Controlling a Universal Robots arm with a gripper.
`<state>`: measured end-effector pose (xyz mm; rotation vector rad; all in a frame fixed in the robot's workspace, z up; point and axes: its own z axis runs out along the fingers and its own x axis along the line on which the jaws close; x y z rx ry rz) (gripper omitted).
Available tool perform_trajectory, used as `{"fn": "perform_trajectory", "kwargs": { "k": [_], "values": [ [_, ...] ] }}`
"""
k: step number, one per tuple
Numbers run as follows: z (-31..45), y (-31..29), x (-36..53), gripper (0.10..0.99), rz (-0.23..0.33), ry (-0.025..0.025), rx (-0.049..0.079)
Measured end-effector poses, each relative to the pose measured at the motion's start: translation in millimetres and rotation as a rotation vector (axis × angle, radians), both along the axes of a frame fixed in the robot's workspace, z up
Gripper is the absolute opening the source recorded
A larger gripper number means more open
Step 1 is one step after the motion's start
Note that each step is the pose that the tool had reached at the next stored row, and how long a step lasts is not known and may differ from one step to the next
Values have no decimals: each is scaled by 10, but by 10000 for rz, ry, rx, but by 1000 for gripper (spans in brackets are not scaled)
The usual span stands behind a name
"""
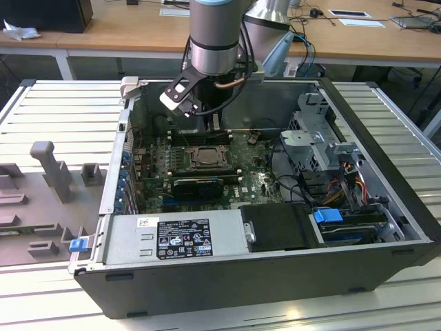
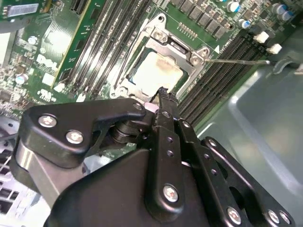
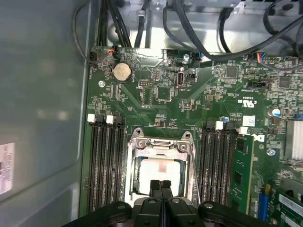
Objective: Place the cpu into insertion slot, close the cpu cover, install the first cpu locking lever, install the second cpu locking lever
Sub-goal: 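Install the first cpu locking lever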
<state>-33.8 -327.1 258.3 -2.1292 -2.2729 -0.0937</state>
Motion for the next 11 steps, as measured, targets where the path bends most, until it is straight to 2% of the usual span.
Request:
{"fn": "perform_trajectory", "kwargs": {
  "k": [1, 2, 4, 7, 11],
  "values": [
    [86, 0, 0, 106, -1, -4, -8],
    [128, 0, -1, 106, -1, -4, -12],
    [130, 0, -2, 106, 80, -5, -10],
    [128, -1, -2, 106, 1012, -3, -14],
    [124, 0, -13, 106, 1486, -5, -13]
  ]
}}
